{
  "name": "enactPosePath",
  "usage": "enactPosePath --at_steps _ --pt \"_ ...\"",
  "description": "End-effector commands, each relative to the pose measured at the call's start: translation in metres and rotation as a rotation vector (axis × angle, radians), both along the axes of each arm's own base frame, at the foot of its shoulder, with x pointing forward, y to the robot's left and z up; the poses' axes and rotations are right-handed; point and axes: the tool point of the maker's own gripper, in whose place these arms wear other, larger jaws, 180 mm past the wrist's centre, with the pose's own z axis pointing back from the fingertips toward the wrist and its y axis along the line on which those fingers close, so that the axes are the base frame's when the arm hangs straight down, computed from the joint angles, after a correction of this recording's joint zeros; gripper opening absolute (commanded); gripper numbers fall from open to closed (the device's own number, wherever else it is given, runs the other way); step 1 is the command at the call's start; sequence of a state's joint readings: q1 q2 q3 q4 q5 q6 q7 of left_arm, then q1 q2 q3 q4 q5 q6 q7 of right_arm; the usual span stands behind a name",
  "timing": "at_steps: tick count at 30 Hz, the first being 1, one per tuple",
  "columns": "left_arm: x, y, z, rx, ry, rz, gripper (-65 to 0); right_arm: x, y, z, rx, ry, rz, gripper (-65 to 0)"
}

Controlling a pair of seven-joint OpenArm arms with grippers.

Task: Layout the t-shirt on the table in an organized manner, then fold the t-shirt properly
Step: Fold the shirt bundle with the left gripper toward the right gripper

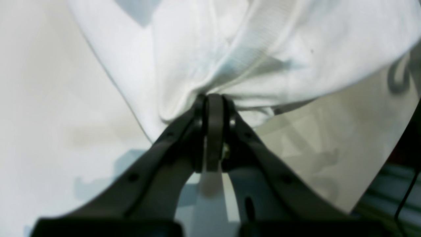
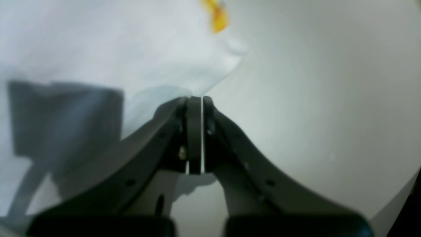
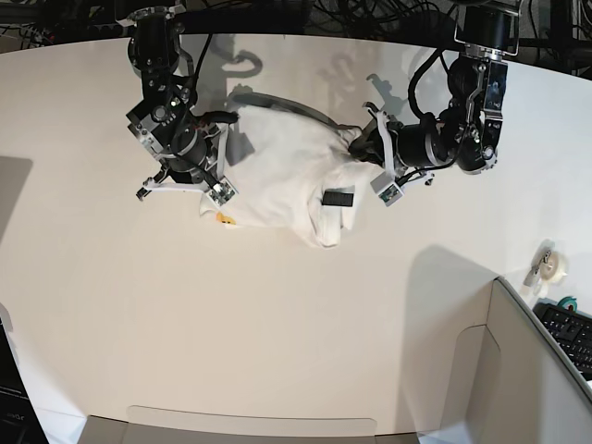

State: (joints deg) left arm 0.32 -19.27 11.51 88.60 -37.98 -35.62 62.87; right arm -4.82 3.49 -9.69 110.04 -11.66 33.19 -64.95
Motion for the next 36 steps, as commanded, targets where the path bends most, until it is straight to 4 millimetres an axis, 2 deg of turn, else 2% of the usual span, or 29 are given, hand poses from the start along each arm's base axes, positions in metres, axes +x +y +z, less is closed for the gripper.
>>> enactPosePath --at_steps 1,7,9,11,14,17,19,22,25,27,29,33,36 --pt "-0.004 0.021 -0.016 0.129 0.049 0.001 -64.9 -0.001 0.002 0.008 0.009 -0.027 0.007 -65.0" --pt "0.020 0.009 -0.006 0.105 0.011 0.001 -64.9 -0.032 0.007 -0.010 0.023 0.041 0.011 -65.0" --pt "0.026 0.009 -0.001 0.105 -0.004 0.002 -64.9 -0.032 0.008 -0.003 0.028 0.022 0.013 -65.0" --pt "0.029 0.011 0.000 0.111 -0.010 0.001 -64.9 -0.024 0.004 0.009 0.026 -0.021 0.003 -65.0" --pt "0.028 0.011 0.000 0.111 -0.007 0.001 -64.9 0.012 -0.007 0.037 0.013 -0.118 -0.032 -65.0" --pt "0.025 0.011 -0.002 0.112 -0.001 0.001 -64.9 0.049 -0.019 0.047 0.006 -0.157 -0.066 -65.0" --pt "0.024 0.011 -0.003 0.112 0.001 0.000 -64.9 0.075 -0.021 0.043 0.003 -0.142 -0.072 -65.0" --pt "0.017 0.018 -0.008 0.126 0.016 0.002 -64.9 0.107 -0.004 0.029 0.041 -0.092 -0.057 -65.0" --pt "0.015 0.021 -0.009 0.131 0.020 0.003 -64.9 0.121 0.011 0.006 0.087 -0.041 -0.034 -65.0" --pt "0.015 0.021 -0.009 0.131 0.020 0.003 -64.9 0.120 0.014 -0.006 0.094 -0.011 -0.029 -65.0" --pt "0.016 0.022 -0.009 0.133 0.017 0.003 -64.9 0.109 0.013 -0.016 0.094 0.011 -0.030 -65.0" --pt "0.018 0.030 -0.007 0.150 0.011 0.008 -64.9 0.080 0.012 -0.020 0.095 0.008 -0.030 -65.0" --pt "0.020 0.032 -0.006 0.153 0.007 0.008 -64.9 0.057 -0.003 -0.018 0.052 0.013 -0.045 -65.0"
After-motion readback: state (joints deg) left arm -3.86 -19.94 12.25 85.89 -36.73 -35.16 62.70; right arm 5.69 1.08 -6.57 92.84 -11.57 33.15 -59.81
